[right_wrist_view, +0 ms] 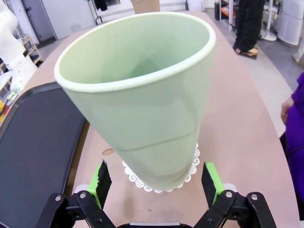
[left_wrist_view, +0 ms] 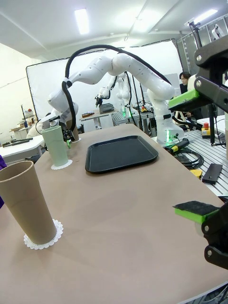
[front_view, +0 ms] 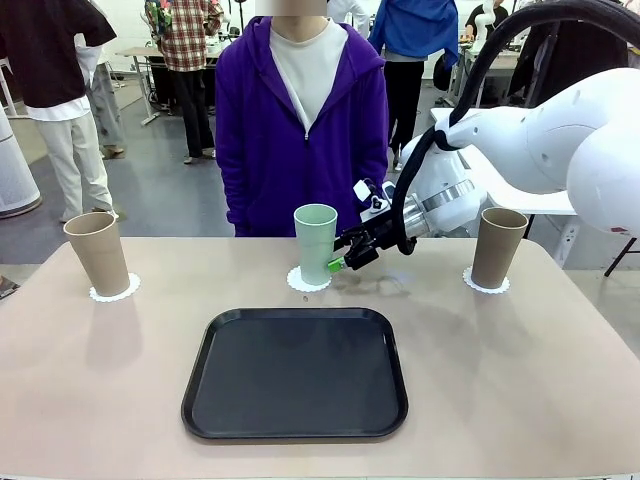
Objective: Place coasters on the table and set cups on them.
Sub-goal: Take one Reusable plastic cup from the Flat Tray and place it on a coaster set by the human.
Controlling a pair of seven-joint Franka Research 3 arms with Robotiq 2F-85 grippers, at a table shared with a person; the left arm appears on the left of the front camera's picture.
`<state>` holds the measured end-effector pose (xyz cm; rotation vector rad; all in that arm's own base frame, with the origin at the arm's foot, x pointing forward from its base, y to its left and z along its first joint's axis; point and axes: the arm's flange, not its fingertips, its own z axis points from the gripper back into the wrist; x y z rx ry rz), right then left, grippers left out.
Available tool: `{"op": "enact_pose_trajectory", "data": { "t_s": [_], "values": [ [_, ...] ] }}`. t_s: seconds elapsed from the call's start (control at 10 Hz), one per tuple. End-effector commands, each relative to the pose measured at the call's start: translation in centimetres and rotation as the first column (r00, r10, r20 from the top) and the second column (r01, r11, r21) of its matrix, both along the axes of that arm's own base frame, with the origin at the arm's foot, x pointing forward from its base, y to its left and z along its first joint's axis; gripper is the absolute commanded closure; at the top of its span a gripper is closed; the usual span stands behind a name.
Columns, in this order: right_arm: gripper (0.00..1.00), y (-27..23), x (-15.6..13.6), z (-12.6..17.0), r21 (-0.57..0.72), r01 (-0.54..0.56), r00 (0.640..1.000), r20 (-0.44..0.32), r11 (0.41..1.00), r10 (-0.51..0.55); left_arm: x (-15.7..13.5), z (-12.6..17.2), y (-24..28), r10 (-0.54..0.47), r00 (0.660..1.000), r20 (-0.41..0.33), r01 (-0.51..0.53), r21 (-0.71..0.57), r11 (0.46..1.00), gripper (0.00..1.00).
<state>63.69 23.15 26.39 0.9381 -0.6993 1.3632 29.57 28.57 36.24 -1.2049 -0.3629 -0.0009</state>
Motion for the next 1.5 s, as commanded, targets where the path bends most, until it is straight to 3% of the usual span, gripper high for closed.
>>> {"op": "enact_pose_trajectory", "data": {
  "t_s": [0.0, 0.2, 0.4, 0.6, 0.8, 1.1, 1.3, 1.4],
  "values": [
    [0.0, -0.9, -1.5, 1.9, -0.089, 0.034, 0.999, 0.006, 0.995, -0.033, -0.1, 0.1, 0.1, 0.007, 1.0, 0.006, -0.007, -0.001, 1.0, 0.0],
    [0.0, -1.9, -3.0, 5.3, -0.201, 0.097, 0.995, 0.017, 0.975, -0.096, -0.1, 0.1, 0.1, 0.007, 1.0, 0.006, -0.007, -0.001, 1.0, 0.0],
    [0.0, -3.2, -4.3, 9.3, -0.36, 0.247, 0.965, 0.002, 0.9, -0.264, -0.1, 0.1, 0.1, 0.007, 1.0, 0.006, -0.007, -0.001, 1.0, 0.0],
    [0.0, -3.3, -5.7, 13.7, -0.493, 0.413, 0.879, -0.003, 0.765, -0.477, -0.1, 0.1, 0.1, 0.007, 1.0, 0.006, -0.007, -0.001, 1.0, 0.0],
    [0.0, -1.8, -8.1, 18.2, -0.569, 0.489, 0.816, 0.03, 0.661, -0.577, -0.1, 0.1, 0.1, 0.007, 1.0, 0.006, -0.007, -0.001, 1.0, 0.0],
    [0.0, 0.0, -10.8, 23.1, -0.644, 0.545, 0.765, 0.119, 0.537, -0.633, -0.1, 0.1, 0.1, 0.007, 1.0, 0.006, -0.007, -0.001, 1.0, 0.0],
    [0.0, 0.7, -11.6, 25.1, -0.645, 0.571, 0.754, 0.167, 0.508, -0.635, -0.1, 0.1, 0.1, 0.007, 1.0, 0.006, -0.007, -0.001, 1.0, 0.0],
    [0.0, 0.3, -11.9, 25.6, -0.656, 0.552, 0.767, 0.157, 0.515, -0.622, -0.1, 0.1, 0.1, 0.007, 1.0, 0.006, -0.007, -0.001, 1.0, 0.0]
  ]
}}
